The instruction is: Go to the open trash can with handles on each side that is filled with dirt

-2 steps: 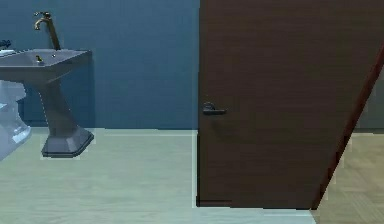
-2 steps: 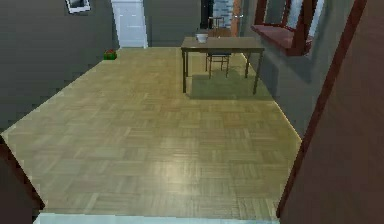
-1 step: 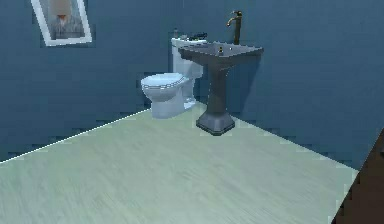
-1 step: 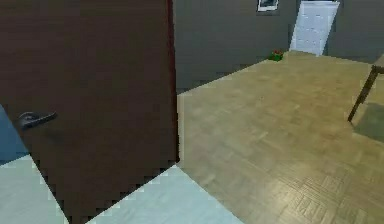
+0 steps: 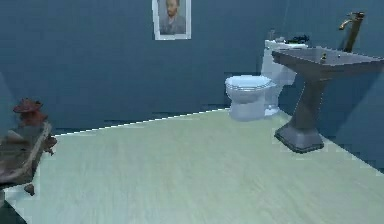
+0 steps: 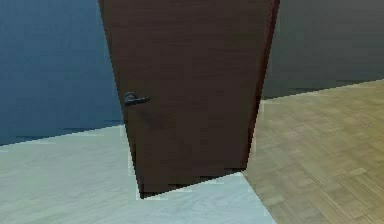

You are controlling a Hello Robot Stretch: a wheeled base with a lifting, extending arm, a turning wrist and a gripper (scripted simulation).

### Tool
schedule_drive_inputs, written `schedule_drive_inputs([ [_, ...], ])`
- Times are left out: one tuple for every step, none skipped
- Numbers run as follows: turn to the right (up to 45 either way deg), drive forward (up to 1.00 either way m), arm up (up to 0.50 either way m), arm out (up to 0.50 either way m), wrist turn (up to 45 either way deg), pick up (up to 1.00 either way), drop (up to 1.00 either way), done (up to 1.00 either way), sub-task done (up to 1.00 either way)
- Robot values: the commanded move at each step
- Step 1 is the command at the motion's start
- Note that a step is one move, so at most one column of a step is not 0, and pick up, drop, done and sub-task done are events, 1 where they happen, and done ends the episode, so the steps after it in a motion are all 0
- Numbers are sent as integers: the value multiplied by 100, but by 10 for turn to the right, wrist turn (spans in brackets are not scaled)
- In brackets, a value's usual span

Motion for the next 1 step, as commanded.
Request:
schedule_drive_inputs([
  [0,15,0,0,0,0,0,0,0],
])
